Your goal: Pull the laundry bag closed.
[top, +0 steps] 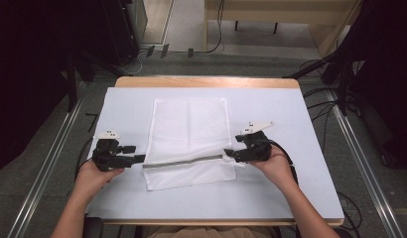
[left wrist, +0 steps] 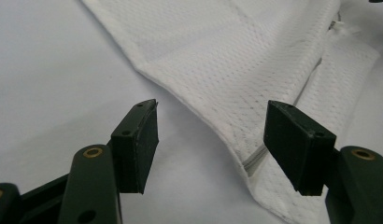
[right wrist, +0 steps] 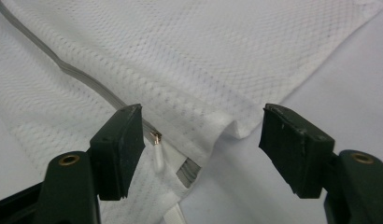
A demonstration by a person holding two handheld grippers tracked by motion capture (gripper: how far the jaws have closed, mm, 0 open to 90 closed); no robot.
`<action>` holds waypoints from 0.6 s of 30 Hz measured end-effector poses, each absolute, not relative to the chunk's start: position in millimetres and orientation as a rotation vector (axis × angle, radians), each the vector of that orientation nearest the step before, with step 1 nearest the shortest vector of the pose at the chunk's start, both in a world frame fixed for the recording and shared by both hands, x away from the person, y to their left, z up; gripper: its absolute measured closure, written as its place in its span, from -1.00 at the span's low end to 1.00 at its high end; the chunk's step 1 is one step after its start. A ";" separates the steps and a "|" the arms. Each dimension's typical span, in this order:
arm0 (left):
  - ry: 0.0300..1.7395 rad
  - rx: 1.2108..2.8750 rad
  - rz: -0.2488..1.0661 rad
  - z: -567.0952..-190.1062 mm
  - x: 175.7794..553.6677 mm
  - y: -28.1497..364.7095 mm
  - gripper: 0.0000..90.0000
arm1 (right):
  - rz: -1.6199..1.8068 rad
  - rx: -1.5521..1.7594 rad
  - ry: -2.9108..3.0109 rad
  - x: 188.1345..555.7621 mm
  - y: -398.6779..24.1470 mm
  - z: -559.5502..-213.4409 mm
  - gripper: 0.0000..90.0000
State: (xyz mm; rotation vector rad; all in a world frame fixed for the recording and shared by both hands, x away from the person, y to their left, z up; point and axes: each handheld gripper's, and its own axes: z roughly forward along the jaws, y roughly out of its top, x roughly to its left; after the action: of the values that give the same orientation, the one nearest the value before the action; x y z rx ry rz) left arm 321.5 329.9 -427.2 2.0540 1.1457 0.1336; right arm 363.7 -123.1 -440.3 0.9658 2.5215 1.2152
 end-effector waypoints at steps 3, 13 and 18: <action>1.166 2.051 0.148 -427.4 322.8 331.9 -0.22 | 1.210 0.988 2.509 364.8 -128.2 -441.1 -0.35; 1.237 2.004 0.191 -428.9 328.0 339.6 -0.23 | 1.202 1.037 2.445 367.4 -153.3 -439.8 -0.43; 1.259 1.994 0.210 -429.9 329.8 342.6 -0.24 | 1.214 1.069 2.414 370.4 -170.3 -438.7 -0.46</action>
State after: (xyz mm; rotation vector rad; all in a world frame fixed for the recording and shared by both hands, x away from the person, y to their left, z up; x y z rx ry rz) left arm 329.8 342.6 -429.9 1.9940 1.2588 0.2103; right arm 370.4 -170.3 -438.7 1.0692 2.4143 1.2139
